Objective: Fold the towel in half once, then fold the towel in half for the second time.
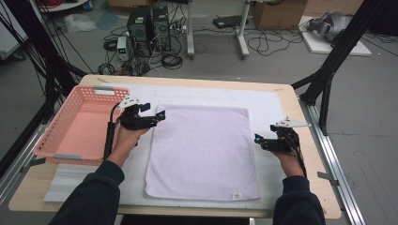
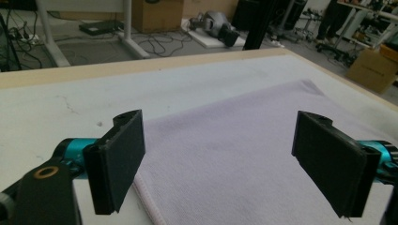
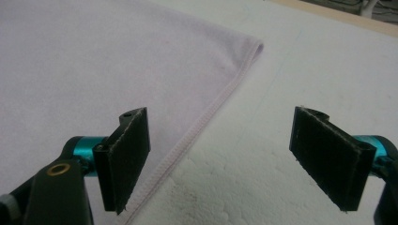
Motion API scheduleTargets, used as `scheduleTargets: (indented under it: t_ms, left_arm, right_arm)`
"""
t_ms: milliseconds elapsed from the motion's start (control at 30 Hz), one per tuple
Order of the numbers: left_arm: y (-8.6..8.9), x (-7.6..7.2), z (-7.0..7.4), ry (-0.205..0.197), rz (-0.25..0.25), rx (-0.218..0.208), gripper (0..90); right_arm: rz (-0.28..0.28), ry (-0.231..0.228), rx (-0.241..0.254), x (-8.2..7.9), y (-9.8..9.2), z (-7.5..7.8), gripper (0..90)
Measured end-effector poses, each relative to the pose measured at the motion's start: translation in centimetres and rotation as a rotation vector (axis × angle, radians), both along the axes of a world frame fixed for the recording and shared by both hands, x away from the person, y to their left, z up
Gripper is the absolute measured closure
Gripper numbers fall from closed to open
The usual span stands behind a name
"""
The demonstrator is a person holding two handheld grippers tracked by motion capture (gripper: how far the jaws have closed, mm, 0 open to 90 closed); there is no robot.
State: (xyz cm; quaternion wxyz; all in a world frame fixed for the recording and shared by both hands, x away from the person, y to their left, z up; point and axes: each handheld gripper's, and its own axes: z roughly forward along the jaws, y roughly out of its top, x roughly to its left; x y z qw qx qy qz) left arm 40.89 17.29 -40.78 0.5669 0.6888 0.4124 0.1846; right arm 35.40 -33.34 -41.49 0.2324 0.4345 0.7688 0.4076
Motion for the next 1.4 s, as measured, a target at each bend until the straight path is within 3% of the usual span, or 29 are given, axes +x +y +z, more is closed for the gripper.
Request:
scheduleTargets:
  t_ms: [200, 300, 367, 433, 567, 633, 800, 933, 1067, 1133, 1267, 1333, 1367, 1400]
  left_arm:
    - [0.1, 1.0, 0.1, 0.034, 0.017, 0.012, 17.6]
    - [0.1, 1.4, 0.2, 0.037, 0.008, 0.018, 18.1]
    - [0.0, 2.3, 0.0, 0.071, 0.016, 0.034, 19.0]
    - [0.1, 2.6, -0.1, 0.080, 0.018, 0.040, 19.2]
    - [-0.1, 3.8, -0.7, 0.108, 0.040, 0.057, 20.9]
    - [-0.1, 4.4, -1.9, 0.154, 0.051, 0.072, 20.8]
    - [-0.3, 5.3, -3.3, 0.179, 0.096, 0.095, 22.2]
    - [-0.7, 6.3, -4.2, 0.226, 0.123, 0.170, 25.5]
    - [-1.3, 7.4, -4.3, 0.241, 0.154, 0.209, 27.8]
    - [-1.5, 7.8, -4.3, 0.245, 0.160, 0.198, 27.7]
    - [-1.9, 8.5, -4.3, 0.258, 0.151, 0.229, 30.6]
    - [-2.1, 8.5, -4.4, 0.250, 0.144, 0.256, 35.6]
    - [-2.3, 8.4, -4.3, 0.236, 0.139, 0.282, 39.6]
    - [-2.3, 8.4, -4.3, 0.236, 0.139, 0.282, 44.6]
  right_arm:
    - [-0.023, -0.015, 0.003, 0.7, 0.2, 0.5, 18.5]
    - [-0.022, -0.010, 0.004, 1.1, 0.2, 0.5, 18.5]
    - [-0.024, 0.006, 0.019, 2.0, 0.4, 0.5, 18.5]
    - [-0.021, 0.011, 0.026, 2.4, 0.5, 0.4, 18.5]
    - [-0.023, 0.052, -0.001, 4.7, 1.3, 0.2, 18.6]
    - [-0.023, 0.070, 0.007, 5.7, 1.6, 0.0, 18.8]
    - [-0.029, 0.118, 0.015, 7.7, 2.3, -0.7, 19.0]
    - [-0.045, 0.165, 0.015, 9.0, 2.9, -1.3, 26.7]
    - [-0.080, 0.167, 0.001, 10.0, 3.7, -1.7, 32.2]
    - [-0.112, 0.142, -0.019, 10.4, 4.0, -1.8, 36.3]
    - [-0.137, 0.133, -0.034, 11.1, 4.5, -2.1, 39.6]
    - [-0.151, 0.137, -0.055, 11.4, 4.7, -2.4, 40.9]
    - [-0.162, 0.123, -0.064, 11.5, 4.7, -2.5, 42.0]
    - [-0.173, 0.108, -0.083, 11.6, 4.7, -2.6, 41.2]
